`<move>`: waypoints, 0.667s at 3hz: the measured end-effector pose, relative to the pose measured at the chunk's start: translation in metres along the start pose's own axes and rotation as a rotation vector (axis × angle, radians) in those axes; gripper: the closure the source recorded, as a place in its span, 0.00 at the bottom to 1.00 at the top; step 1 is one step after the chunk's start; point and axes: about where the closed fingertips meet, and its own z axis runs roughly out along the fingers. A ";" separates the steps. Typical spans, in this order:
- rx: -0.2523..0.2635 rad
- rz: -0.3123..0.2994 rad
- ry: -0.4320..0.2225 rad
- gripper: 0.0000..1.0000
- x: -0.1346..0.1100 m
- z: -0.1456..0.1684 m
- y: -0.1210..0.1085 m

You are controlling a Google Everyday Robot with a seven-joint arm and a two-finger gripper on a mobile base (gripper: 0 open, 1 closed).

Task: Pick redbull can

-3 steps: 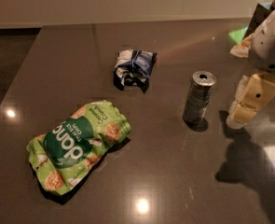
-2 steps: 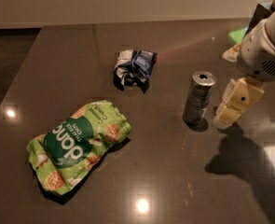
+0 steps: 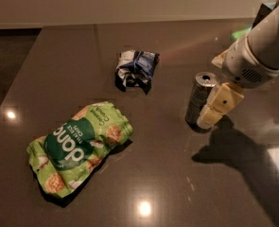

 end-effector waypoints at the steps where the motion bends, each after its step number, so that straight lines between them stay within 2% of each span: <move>1: -0.024 0.019 -0.040 0.17 -0.007 0.009 -0.004; 2: -0.055 0.026 -0.077 0.48 -0.014 0.006 -0.004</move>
Offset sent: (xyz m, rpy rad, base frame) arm 0.0116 0.0119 0.0035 0.1237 0.0379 0.0077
